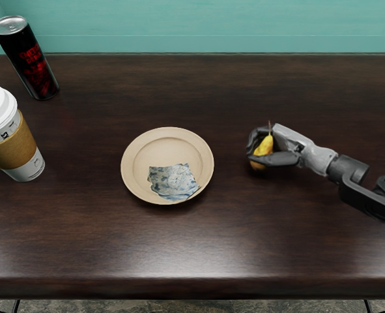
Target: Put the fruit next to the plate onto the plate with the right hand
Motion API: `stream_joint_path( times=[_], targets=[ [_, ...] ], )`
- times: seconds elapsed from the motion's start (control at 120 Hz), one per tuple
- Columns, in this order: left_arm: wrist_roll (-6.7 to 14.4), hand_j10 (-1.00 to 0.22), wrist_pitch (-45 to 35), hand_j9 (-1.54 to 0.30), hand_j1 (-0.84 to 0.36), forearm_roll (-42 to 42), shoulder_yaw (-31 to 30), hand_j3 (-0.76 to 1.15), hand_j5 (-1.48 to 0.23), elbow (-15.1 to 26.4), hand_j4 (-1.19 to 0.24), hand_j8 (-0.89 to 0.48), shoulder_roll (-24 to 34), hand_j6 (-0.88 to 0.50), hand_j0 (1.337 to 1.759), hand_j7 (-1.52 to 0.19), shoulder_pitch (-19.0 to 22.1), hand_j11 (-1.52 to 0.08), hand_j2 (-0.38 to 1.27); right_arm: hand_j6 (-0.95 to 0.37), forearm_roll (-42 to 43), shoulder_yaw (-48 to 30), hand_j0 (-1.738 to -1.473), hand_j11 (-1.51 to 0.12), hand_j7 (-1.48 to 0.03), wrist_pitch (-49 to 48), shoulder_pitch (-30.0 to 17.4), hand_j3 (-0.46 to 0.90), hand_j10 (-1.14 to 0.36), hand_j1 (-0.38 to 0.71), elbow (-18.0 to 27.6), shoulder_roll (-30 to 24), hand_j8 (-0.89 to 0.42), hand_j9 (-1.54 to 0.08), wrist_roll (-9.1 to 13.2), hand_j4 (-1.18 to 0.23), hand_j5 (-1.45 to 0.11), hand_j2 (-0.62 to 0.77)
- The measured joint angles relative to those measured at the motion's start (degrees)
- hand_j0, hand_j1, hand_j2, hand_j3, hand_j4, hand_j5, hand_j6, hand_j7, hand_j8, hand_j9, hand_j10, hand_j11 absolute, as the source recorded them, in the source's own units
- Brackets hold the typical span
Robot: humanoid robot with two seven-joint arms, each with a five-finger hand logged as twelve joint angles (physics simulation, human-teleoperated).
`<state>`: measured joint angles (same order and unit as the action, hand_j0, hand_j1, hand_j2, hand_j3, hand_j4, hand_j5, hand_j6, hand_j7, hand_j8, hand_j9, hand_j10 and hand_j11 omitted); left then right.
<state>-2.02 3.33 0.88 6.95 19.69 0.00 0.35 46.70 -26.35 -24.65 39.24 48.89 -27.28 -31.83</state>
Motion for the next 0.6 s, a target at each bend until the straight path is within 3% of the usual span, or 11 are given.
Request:
stream_joint_path(
  times=[0.1,0.317,0.542,0.6],
  targets=[
    [0.0,0.0,0.0,0.0,0.34,0.0,0.0,0.0,0.0,0.0,0.0,0.0,0.0,0.0,1.658,0.0,0.0,0.0,0.0,-0.76,-0.9,-0.3,-1.641,-1.03,-0.99,-1.6,0.1,0.0,-0.46,0.38,2.5,-2.1,-0.68,-1.03,0.2,-0.74,-1.04,-0.2],
    [0.0,0.0,0.0,0.0,0.34,0.0,0.0,0.0,0.0,0.0,0.0,0.0,0.0,0.0,1.658,0.0,0.0,0.0,0.0,-0.77,-4.7,-0.7,-1.64,-1.05,-1.01,-4.7,0.2,0.0,-0.44,0.39,12.5,-8.1,-0.67,-1.06,0.3,-0.75,-1.05,-0.21],
    [0.0,0.0,0.0,0.0,0.34,0.0,0.0,0.0,0.0,0.0,0.0,0.0,0.0,0.0,1.658,0.0,0.0,0.0,0.0,-0.78,-6.2,-0.9,-1.638,-1.06,-1.01,-5.3,1.3,0.0,-0.44,0.39,16.0,-6.1,-0.67,-1.06,0.4,-0.75,-1.06,-0.22],
    [0.0,0.0,0.0,0.0,0.34,0.0,0.0,0.0,0.0,0.0,0.0,0.0,0.0,0.0,1.658,0.0,0.0,0.0,0.0,-0.78,-6.4,-1.0,-1.638,-1.06,-1.01,-5.2,1.8,0.0,-0.44,0.39,16.2,-4.1,-0.67,-1.06,1.4,-0.75,-1.06,-0.22]
  ],
)
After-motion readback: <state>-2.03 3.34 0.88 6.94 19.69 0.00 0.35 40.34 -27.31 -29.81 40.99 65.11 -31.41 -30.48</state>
